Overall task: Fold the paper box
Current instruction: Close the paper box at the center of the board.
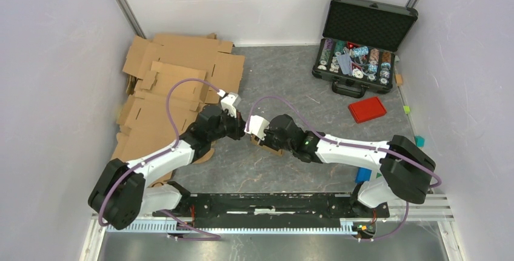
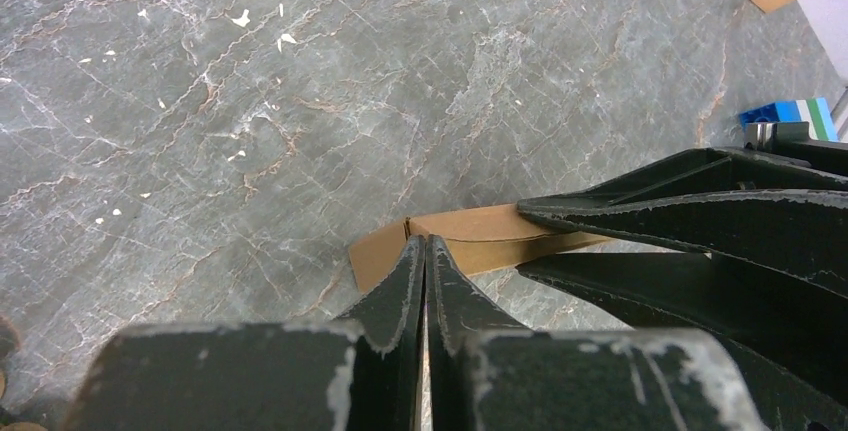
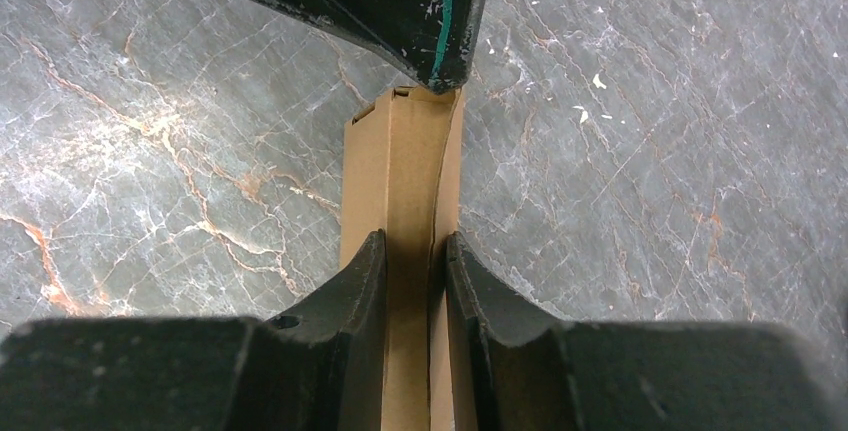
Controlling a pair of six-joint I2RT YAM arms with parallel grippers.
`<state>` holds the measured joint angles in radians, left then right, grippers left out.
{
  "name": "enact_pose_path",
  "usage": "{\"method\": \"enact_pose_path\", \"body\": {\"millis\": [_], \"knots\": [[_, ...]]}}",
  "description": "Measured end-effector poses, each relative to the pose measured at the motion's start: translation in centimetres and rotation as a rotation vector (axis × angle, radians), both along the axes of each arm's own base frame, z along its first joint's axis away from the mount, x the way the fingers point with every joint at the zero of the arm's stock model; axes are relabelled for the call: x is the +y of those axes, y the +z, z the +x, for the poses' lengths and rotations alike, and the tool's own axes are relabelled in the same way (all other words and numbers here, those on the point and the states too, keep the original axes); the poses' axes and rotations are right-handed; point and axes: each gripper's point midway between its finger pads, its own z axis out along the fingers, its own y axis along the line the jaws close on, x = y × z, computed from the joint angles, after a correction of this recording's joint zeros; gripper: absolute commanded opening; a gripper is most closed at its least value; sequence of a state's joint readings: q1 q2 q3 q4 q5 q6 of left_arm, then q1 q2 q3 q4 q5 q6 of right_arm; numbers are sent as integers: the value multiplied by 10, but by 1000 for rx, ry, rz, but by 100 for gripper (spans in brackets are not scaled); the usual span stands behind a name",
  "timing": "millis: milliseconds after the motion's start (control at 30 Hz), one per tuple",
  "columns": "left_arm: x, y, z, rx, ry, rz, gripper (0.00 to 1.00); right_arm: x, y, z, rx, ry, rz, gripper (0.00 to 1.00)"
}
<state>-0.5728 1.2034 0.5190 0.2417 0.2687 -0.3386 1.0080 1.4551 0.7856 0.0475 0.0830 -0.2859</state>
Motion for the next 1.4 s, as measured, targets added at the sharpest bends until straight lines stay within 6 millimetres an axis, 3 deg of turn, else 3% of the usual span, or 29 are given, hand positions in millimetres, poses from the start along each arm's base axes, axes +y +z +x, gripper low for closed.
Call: {"method": "enact_pose_path", "body": {"millis": [433,533,600,967,1167,1333,1400], "knots": [[9,-14,-10,33,0,74,2,3,0,2,3,1,-3,22],[9,-14,-10,26,-1,83,19,3,0,2,3,1,-3,22],[9,-15,-9,19,4,93,23,3,0,1,4,1,-3,22],[11,-13,-8,3,15,106,21,3,0,1,4,2,-3,22],[5,-13,-3,8,-6,111,26,2,0,2,3,-3,-2,22],[2,-13,-2,9,-17,109,25,3,0,2,5,2,-2,22],[1,-13,-1,9,-18,108,18,3,0,2,5,2,-2,22]]}}
